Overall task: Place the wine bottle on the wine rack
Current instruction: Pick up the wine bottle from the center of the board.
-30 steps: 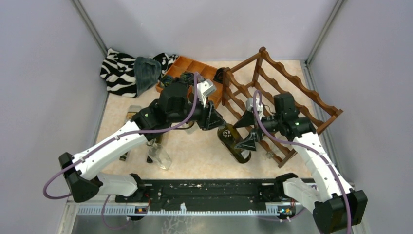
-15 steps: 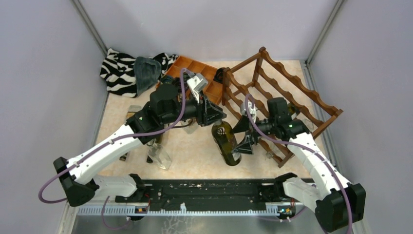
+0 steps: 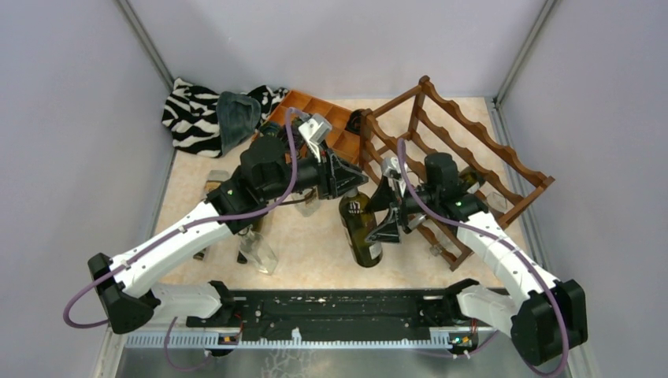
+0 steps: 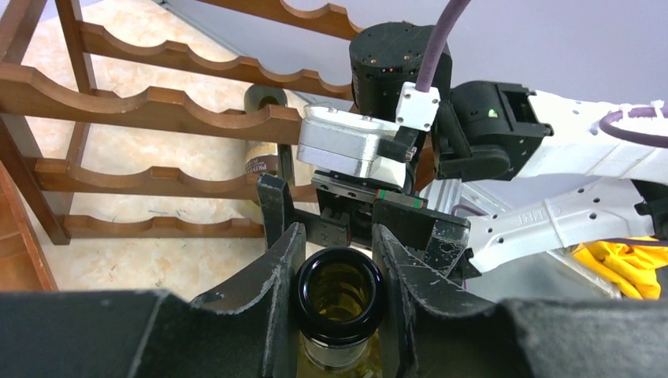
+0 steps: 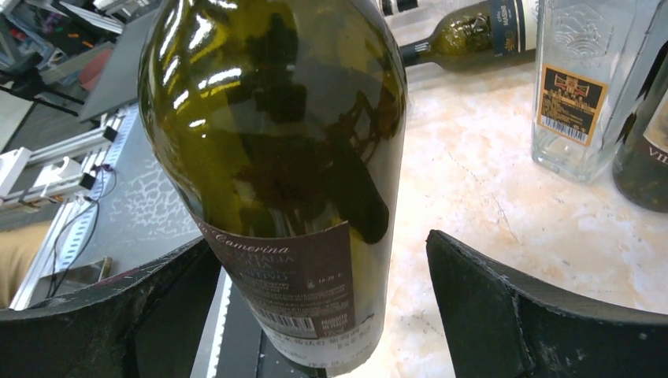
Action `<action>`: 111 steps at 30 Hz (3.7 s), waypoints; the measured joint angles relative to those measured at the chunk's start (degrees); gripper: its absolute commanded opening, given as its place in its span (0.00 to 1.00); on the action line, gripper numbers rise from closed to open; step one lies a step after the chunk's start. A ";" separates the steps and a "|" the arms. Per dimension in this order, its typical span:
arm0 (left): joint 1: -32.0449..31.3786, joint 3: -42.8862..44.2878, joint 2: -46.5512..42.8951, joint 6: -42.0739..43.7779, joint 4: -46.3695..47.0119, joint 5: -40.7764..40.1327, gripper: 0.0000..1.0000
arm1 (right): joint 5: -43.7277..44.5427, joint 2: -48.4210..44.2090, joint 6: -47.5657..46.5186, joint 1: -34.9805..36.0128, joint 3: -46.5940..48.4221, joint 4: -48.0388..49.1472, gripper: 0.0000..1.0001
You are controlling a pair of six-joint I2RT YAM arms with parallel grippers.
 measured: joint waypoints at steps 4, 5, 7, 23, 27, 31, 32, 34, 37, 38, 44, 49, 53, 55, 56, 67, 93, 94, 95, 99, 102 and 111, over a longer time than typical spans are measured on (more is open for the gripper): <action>0.00 -0.57 -0.02 -1.05 2.34 -1.29 0.00 | -1.51 0.83 3.78 0.00 0.00 4.09 0.98; -0.02 -0.96 -0.02 -1.53 3.15 -1.70 0.00 | -1.57 0.87 4.07 0.02 0.00 4.26 0.98; -0.02 -1.77 -0.02 -2.69 4.74 -2.29 0.00 | -1.73 0.87 4.42 0.00 0.00 4.48 0.99; 0.15 -2.84 0.63 -6.58 13.00 -4.48 0.08 | -3.43 0.81 5.35 -0.02 0.59 4.15 0.04; 0.26 -4.31 0.26 -7.04 15.04 -3.93 0.61 | -3.32 0.39 4.94 -0.66 0.90 2.73 0.00; 0.17 -8.02 -3.43 -8.46 15.56 -1.42 0.98 | -2.99 0.13 2.16 -1.29 1.62 -1.99 0.00; 0.04 -9.11 -5.09 -8.52 15.19 -0.92 0.99 | -2.89 0.13 0.94 -1.46 1.99 -3.48 0.00; -0.04 -10.75 -8.22 -8.79 13.94 -0.52 0.99 | -2.64 0.13 -1.90 -1.57 2.82 -6.82 0.00; -0.04 -12.68 -13.73 -8.59 10.10 -0.81 0.99 | -1.79 0.13 -7.21 -1.55 4.33 -12.28 0.00; -0.04 -13.03 -15.32 -8.55 8.76 -1.07 0.99 | -1.22 0.13 -9.38 -1.51 5.01 -14.40 0.00; -0.02 -13.27 -25.18 -8.61 -3.37 -4.07 0.99 | 7.80 0.50 -24.94 2.36 11.69 -28.89 0.00; -0.04 -13.27 -31.39 -11.89 -9.73 -1.79 0.99 | 16.37 1.90 -40.15 7.98 16.94 -38.97 0.00; -0.04 -13.44 -33.55 -16.28 -13.77 -0.35 0.98 | 22.29 2.25 -49.29 10.16 17.62 -44.33 0.00; -0.04 -14.88 -34.47 -19.21 -14.69 0.33 0.97 | 24.85 2.25 -52.85 11.04 17.68 -45.99 0.00; -0.02 -16.11 -35.15 -20.83 -14.71 0.68 0.96 | 26.38 2.25 -54.69 11.65 17.68 -46.66 0.00; -0.04 -18.38 -27.06 -31.06 -17.68 9.44 0.86 | 36.50 2.23 -68.41 15.21 17.68 -50.58 0.00; -12.52 -21.62 -9.92 -31.93 -11.85 2.32 0.62 | 42.42 2.86 -66.86 19.10 18.47 -47.84 0.00; -12.50 -21.94 -9.75 -32.04 -11.37 2.14 0.61 | 42.86 2.86 -66.84 19.23 18.47 -48.02 0.00; -12.50 -22.18 -9.62 -32.15 -10.97 2.03 0.61 | 43.23 2.86 -66.86 19.39 18.47 -48.22 0.00; -12.52 -22.71 -9.01 -32.68 -10.01 2.27 0.59 | 45.00 2.95 -66.86 20.28 18.47 -48.52 0.00; -12.50 -23.74 -9.03 -33.14 -8.96 1.97 0.59 | 45.27 3.10 -66.69 21.55 18.45 -48.04 0.00; -12.39 -25.05 -9.07 -33.99 -8.13 1.62 0.55 | 45.07 3.39 -65.72 22.84 18.45 -47.21 0.00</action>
